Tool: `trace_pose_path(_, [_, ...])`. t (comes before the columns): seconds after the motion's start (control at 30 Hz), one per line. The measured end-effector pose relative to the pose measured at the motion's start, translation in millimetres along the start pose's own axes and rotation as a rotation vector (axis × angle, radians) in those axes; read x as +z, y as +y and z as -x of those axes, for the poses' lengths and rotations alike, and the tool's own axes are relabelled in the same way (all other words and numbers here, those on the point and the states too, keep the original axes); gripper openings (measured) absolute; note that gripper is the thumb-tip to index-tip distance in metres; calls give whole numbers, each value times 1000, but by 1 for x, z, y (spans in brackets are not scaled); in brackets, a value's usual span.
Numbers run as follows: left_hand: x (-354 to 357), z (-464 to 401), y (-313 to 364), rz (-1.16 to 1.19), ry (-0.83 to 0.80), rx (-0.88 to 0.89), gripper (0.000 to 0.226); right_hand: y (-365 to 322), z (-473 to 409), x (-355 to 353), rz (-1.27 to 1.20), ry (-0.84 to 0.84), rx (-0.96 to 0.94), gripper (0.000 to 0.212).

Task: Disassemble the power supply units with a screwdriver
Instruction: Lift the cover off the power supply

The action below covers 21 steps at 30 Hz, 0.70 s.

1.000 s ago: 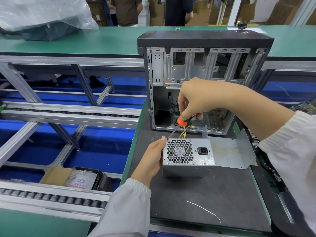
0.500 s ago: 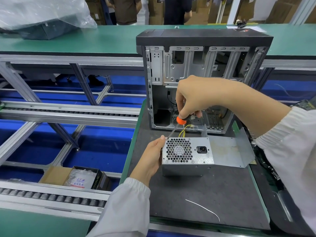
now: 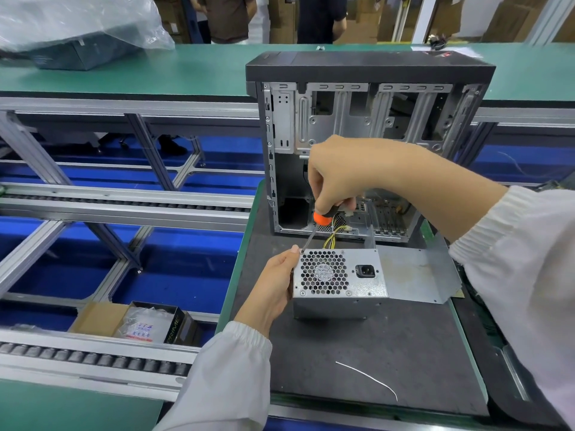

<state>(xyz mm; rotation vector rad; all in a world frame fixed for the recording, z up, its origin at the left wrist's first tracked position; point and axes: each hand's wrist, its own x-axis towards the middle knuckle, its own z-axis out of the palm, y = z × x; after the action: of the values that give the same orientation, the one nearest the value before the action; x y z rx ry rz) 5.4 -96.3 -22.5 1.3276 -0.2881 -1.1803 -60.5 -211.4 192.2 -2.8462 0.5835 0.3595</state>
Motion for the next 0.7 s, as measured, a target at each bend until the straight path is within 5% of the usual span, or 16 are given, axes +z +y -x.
trace_pose_path(0.2, [0,1,-1,7,9,1,36,-21,-20,-15,-55,-90,104,18])
trace_pose_path(0.37, [2,0,-1,42,24,11,37,-38,-23,-7,258,-143,230,28])
trace_pose_path(0.57, [3,-1,2,57,14,20,39,-54,-20,7,762,128,-52,24])
trace_pose_path(0.7, [-1,-1,1,27,-15,17,39,-54,-23,6,849,148,-152,15])
